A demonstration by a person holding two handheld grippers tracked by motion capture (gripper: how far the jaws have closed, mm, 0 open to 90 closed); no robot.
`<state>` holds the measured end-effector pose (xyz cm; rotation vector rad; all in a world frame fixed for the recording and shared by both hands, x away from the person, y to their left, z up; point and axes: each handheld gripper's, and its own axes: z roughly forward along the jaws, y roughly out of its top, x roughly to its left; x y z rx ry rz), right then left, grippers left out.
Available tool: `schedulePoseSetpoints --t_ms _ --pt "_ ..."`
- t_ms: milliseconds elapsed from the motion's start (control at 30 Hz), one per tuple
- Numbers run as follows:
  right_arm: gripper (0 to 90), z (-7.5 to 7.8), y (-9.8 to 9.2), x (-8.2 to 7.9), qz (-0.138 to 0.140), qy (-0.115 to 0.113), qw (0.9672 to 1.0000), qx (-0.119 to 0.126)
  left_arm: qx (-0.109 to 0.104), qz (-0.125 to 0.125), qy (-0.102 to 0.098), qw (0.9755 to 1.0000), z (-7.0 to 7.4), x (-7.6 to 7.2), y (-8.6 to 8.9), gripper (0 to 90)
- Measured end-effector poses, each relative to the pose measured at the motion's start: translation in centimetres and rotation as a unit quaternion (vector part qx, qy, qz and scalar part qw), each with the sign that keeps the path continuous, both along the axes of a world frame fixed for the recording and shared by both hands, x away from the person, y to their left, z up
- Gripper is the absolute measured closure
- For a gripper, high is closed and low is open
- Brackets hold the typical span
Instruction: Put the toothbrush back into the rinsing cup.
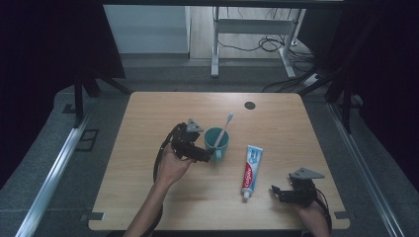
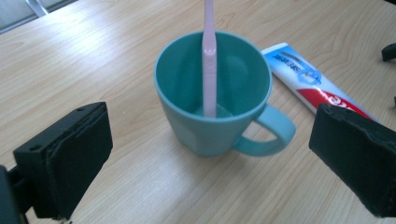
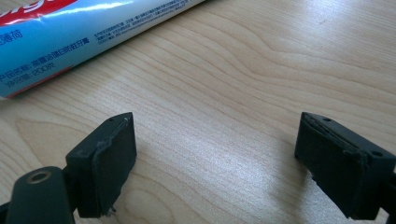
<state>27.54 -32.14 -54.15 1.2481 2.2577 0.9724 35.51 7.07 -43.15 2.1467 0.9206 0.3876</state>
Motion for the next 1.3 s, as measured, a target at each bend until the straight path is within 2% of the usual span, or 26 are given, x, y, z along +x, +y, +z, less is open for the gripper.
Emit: schedulePoseSetpoints --t_ms 433,700,1000,1300 --pt "12.4 0.0 0.0 0.0 0.001 -0.001 1.0 0.0 0.003 -0.001 -0.011 0.9999 -1.3 -1.5 2.0 0.0" --pt "12.4 0.0 0.0 0.0 0.001 0.0 1.0 0.0 -0.003 0.005 -0.014 0.9999 -2.1 -2.5 3.0 0.0" --pt "12.5 0.0 0.0 0.0 0.0 0.0 1.0 0.0 0.007 0.01 -0.011 0.9999 -3.1 -3.6 4.0 0.0" --pt "12.5 0.0 0.0 0.0 0.0 0.0 1.0 0.0 -0.007 0.023 -0.011 0.9996 -4.6 -5.0 5.1 0.0"
